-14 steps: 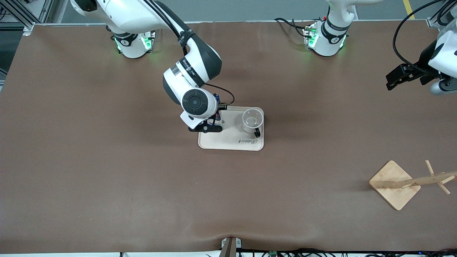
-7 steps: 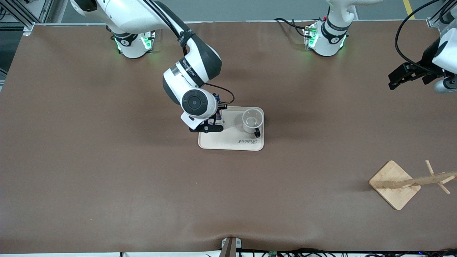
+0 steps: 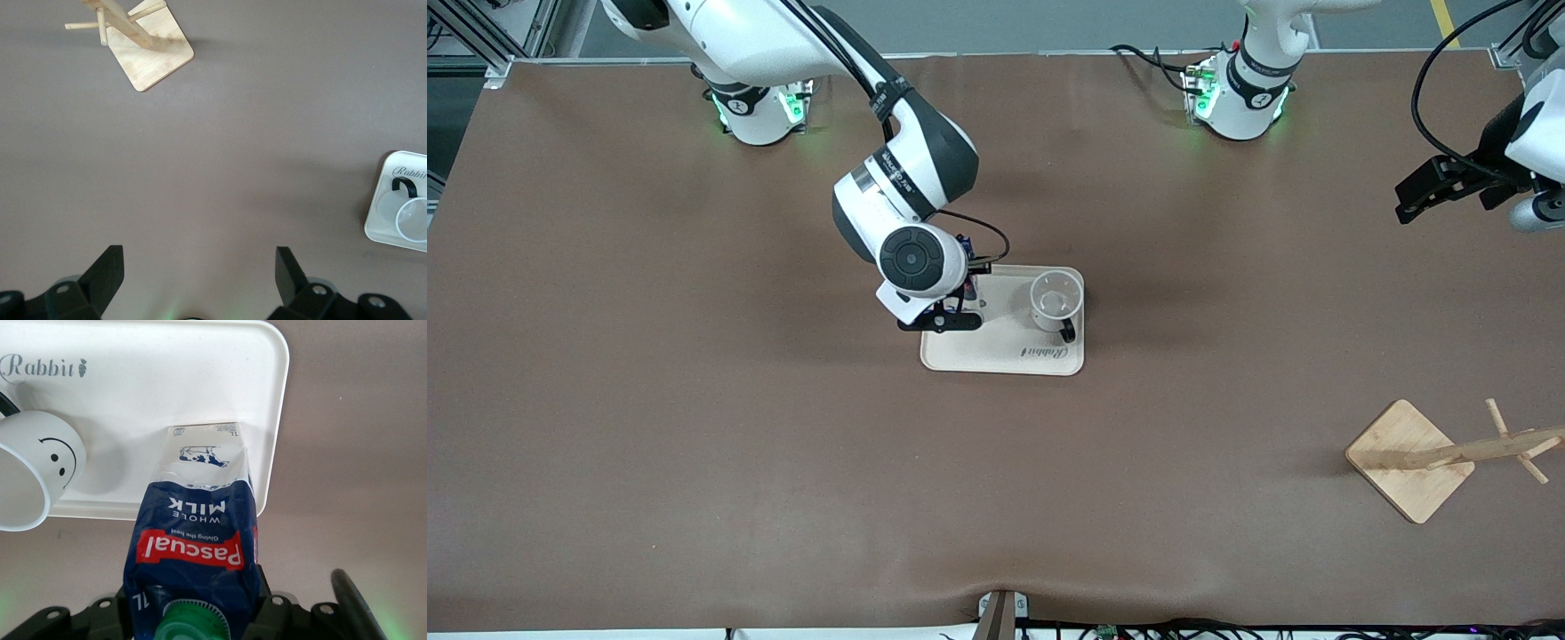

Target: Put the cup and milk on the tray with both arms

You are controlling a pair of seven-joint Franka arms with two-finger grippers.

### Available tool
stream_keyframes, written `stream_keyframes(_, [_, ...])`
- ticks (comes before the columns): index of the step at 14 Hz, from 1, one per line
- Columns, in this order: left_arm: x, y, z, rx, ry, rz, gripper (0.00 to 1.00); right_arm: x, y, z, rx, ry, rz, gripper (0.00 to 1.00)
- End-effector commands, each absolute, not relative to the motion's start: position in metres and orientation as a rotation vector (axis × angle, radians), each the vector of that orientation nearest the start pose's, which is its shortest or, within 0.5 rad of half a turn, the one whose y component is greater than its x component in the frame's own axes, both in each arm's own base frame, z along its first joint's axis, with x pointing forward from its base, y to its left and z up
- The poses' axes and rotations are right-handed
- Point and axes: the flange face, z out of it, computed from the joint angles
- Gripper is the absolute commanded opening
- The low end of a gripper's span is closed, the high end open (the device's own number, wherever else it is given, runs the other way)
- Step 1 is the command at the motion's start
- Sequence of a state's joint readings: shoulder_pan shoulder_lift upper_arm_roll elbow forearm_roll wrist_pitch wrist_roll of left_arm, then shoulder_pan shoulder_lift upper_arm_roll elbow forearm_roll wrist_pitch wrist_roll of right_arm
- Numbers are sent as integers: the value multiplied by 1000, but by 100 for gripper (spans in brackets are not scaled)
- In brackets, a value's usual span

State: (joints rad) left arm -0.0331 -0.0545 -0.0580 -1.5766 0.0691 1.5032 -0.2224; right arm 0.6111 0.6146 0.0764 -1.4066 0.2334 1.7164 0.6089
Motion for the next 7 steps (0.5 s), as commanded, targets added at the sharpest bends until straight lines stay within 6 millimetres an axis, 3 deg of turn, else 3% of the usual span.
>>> stream_keyframes(1, [520,-42,651,-3078,-190,18,100,523,444,322,-3084,-22,600,69])
stream_keyframes(2, [520,-41,651,-3078,-192,18,100,523,444,322,-3084,-22,598,75])
stream_keyframes(4, [520,-41,651,-3079,-190,16,100,524,443,322,-3083,-14,591,100])
stream_keyframes(7, [519,-41,650,-3077,-190,32,100,526,444,324,-3081,-3,571,100])
